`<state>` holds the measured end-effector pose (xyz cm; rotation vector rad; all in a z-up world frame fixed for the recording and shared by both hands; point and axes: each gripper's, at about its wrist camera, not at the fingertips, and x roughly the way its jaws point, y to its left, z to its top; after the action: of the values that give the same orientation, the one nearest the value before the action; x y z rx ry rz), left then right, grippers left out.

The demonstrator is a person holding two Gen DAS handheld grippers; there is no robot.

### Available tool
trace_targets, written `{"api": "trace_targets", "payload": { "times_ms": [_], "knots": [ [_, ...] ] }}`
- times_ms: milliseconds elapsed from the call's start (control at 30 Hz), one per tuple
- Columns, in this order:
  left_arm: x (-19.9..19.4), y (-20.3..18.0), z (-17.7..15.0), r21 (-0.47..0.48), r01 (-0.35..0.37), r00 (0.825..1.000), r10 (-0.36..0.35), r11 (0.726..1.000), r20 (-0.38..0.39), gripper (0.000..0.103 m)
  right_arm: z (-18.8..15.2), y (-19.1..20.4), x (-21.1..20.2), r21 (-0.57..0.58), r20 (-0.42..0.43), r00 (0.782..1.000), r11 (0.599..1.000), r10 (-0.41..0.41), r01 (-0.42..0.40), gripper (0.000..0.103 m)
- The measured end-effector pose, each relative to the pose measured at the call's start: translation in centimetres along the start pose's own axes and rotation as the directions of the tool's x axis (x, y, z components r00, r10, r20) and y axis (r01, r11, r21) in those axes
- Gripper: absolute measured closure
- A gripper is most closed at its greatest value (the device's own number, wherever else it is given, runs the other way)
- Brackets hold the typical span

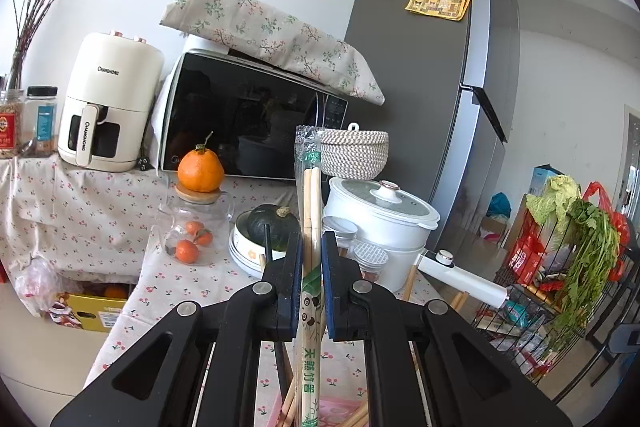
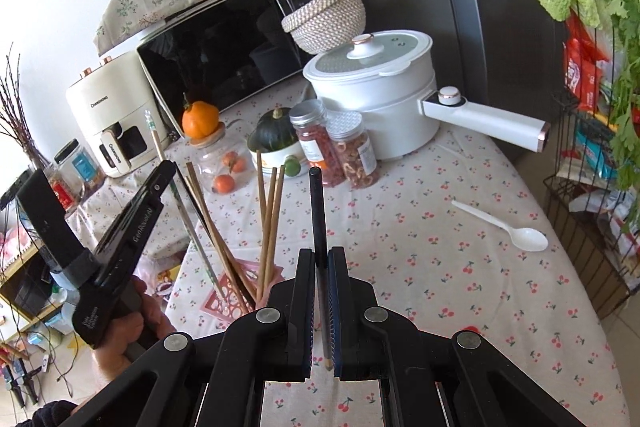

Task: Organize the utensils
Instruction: 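Carry both held chopsticks over the pink basket and lower them in, then open both tools to release the chopsticks into the pink basket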

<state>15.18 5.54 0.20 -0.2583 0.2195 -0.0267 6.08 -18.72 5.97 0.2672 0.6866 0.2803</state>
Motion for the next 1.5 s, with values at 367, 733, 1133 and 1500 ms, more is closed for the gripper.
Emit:
{"api": "trace_targets", "payload": {
  "times_ms": [367,733,1133,1500],
  "knots": [
    [-0.6,-0.8,-1.9,0.097,0.006,0.994,0.005,0.995,-0.112,0.075,0.2,0.8,0.5,0.003,-0.002,1.0,1.0,0.026,-0.026,0.099],
    [-3.6,0.6,-0.6,0.131,-0.026,0.902,0.08,0.991,-0.424,0.037,1.8,3.8,-1.5,-0.027,0.099,0.99,0.995,0.098,-0.095,0.099],
    [-5.5,5.9,-4.1,0.064,-0.09,0.82,0.111,0.994,-0.561,0.023,3.3,4.7,0.0,0.067,0.223,0.964,0.984,0.147,-0.166,0.099],
    [-5.7,6.2,-3.9,0.081,-0.064,0.825,0.098,0.995,-0.556,0.023,2.6,4.3,4.8,0.133,0.195,0.974,0.981,0.113,-0.141,0.098]
  ]
}}
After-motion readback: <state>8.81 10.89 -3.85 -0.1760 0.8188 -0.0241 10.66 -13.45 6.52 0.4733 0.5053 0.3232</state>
